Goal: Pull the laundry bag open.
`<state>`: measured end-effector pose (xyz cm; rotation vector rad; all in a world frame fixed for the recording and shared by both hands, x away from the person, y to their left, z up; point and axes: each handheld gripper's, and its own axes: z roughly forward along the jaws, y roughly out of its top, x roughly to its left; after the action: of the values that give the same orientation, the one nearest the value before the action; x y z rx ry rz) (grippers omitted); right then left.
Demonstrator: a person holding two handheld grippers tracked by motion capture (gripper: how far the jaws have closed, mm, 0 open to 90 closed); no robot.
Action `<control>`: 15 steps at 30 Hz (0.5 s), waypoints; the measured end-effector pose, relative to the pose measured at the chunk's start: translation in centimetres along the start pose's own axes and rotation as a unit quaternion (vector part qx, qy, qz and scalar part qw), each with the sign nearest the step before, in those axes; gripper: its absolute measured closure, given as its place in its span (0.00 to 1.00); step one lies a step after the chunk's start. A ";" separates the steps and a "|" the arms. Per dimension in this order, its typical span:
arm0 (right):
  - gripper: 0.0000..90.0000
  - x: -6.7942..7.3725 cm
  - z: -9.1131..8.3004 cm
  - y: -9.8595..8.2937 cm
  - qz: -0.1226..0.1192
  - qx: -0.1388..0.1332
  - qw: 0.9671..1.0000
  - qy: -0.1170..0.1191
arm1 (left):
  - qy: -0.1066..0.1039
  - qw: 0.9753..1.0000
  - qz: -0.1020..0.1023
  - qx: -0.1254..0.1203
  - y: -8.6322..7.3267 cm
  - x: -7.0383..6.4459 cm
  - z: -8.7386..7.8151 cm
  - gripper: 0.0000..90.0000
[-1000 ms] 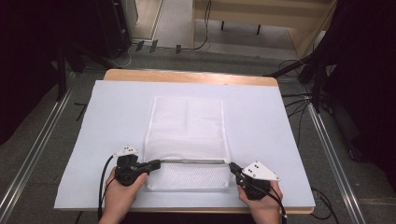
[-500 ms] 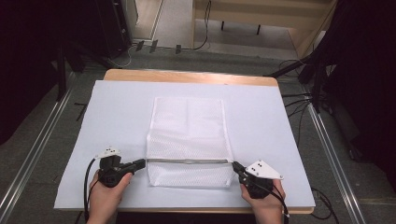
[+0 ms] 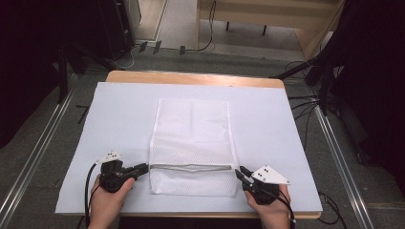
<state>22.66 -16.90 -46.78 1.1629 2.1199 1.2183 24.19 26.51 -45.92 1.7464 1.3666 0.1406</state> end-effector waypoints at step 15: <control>0.50 -1.8 -0.8 -0.1 0.034 -0.006 0.999 -0.005 | 0.011 1.000 0.012 -0.015 -0.2 0.0 0.1 0.65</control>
<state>23.07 -18.75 -46.54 1.2432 2.0786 1.2504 24.15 26.47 -46.15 1.7406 1.3539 0.1932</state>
